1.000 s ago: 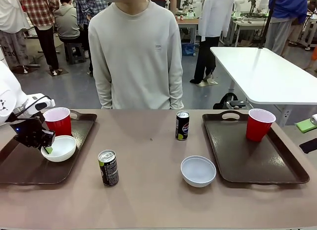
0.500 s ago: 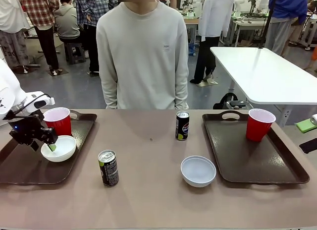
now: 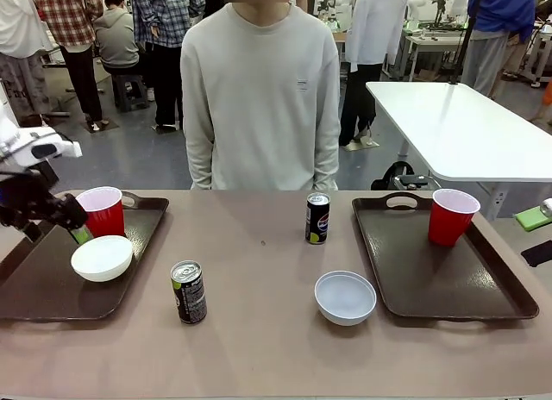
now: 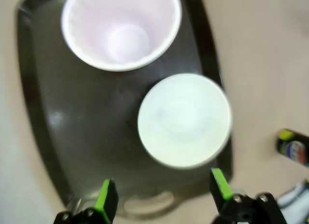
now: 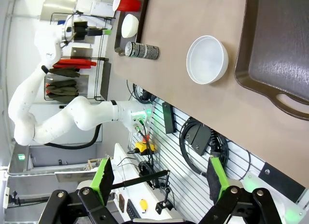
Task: Prepare tableware on both trays.
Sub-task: Pick up a Picnic Bowl from the table and place it on a Handle tray.
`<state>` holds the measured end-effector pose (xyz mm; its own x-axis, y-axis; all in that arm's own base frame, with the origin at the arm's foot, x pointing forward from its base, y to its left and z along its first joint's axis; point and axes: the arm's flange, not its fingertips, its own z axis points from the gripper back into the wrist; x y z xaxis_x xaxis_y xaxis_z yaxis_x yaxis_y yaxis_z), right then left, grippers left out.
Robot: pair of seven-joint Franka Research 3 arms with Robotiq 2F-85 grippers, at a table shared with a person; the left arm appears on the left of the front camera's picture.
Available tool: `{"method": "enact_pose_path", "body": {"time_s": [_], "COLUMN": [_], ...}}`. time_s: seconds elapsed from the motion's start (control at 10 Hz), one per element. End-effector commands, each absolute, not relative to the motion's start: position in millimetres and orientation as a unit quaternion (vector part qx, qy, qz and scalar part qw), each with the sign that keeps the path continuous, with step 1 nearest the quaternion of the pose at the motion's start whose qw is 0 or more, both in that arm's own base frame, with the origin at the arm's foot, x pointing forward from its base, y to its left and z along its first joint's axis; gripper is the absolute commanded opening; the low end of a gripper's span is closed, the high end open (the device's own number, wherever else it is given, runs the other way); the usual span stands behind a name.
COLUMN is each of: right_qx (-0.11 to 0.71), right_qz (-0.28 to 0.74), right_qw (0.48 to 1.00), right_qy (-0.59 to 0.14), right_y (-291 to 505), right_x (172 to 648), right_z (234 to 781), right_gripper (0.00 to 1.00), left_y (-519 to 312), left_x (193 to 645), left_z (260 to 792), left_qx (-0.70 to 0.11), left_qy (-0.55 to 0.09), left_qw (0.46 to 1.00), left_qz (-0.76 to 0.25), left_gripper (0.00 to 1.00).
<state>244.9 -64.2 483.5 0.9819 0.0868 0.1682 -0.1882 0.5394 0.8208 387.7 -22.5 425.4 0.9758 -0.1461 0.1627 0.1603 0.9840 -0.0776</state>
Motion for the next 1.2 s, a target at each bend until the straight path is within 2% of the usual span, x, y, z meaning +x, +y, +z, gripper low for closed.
{"method": "enact_pose_path", "body": {"time_s": [0.0,0.3,0.4,1.1], "right_qx": [0.487,0.487,0.487,0.487], "right_qz": [0.086,0.086,0.086,0.086], "right_qw": [0.867,0.867,0.867,0.867], "right_qy": [-0.061,-0.061,-0.061,-0.061], "right_y": [-63.6,-63.6,-63.6,-63.6], "right_x": [246.4,246.4,246.4,246.4], "right_z": [484.0,484.0,484.0,484.0], "right_gripper": [1.00,1.00,1.00,1.00], "left_y": [-19.3,-28.3,-25.0,-25.0], "left_x": [322.0,303.2,349.1,349.1], "left_z": [437.7,465.7,484.7,484.7], "left_qx": [-0.034,-0.015,-0.036,-0.036], "left_qy": [-0.097,-0.119,-0.104,-0.104], "left_qw": [0.989,0.989,0.989,0.989], "left_qz": [-0.104,-0.086,-0.100,-0.100], "left_gripper": [1.00,1.00,1.00,1.00]}}
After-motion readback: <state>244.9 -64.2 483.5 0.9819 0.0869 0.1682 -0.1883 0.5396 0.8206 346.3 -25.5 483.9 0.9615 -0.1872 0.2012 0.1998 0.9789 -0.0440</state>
